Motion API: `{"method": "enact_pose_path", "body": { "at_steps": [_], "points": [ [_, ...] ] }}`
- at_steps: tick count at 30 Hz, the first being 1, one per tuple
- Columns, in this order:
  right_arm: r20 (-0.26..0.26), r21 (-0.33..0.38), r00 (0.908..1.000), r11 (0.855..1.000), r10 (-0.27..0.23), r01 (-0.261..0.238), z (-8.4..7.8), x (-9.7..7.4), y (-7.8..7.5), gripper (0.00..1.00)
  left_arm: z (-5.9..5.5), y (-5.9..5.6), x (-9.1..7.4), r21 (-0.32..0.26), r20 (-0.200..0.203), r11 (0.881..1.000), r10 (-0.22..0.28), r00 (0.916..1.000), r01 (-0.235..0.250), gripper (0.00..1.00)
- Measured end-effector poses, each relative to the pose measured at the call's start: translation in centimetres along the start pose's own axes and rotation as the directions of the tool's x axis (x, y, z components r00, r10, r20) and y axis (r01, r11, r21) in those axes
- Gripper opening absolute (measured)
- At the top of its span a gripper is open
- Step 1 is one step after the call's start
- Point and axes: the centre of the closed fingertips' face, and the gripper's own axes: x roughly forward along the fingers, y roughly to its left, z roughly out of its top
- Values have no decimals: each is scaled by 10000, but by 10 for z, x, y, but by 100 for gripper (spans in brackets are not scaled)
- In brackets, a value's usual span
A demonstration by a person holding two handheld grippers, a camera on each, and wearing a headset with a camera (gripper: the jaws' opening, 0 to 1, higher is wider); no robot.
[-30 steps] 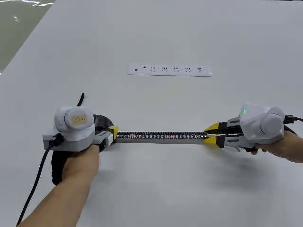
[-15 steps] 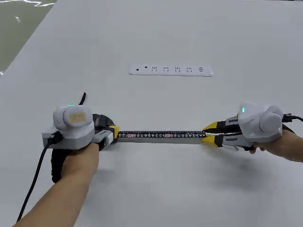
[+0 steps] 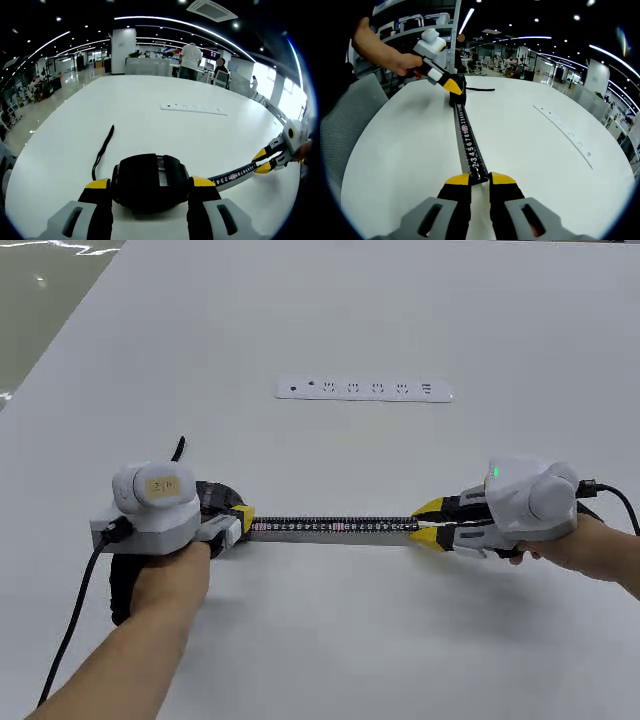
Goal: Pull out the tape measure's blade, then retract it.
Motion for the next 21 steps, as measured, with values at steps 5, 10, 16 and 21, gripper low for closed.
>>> {"method": "enact_pose_path", "body": {
  "at_steps": [5,10,16,21],
  "points": [
    [45,12,10000,10000,22,-22,3,3,1,11,0,0,0,-43,-3,10000,-9,10000,9,56],
    [86,58,10000,10000,49,-49,5,5,1,11,0,0,0,-45,-10,10000,-29,10000,29,56],
    [153,103,9998,9999,85,-87,7,10,1,11,0,0,0,-100,-23,9999,-47,10000,47,56],
    [232,161,9996,9997,153,-157,10,17,1,11,0,0,0,-111,-38,9999,-72,10000,71,56]
  ]
}}
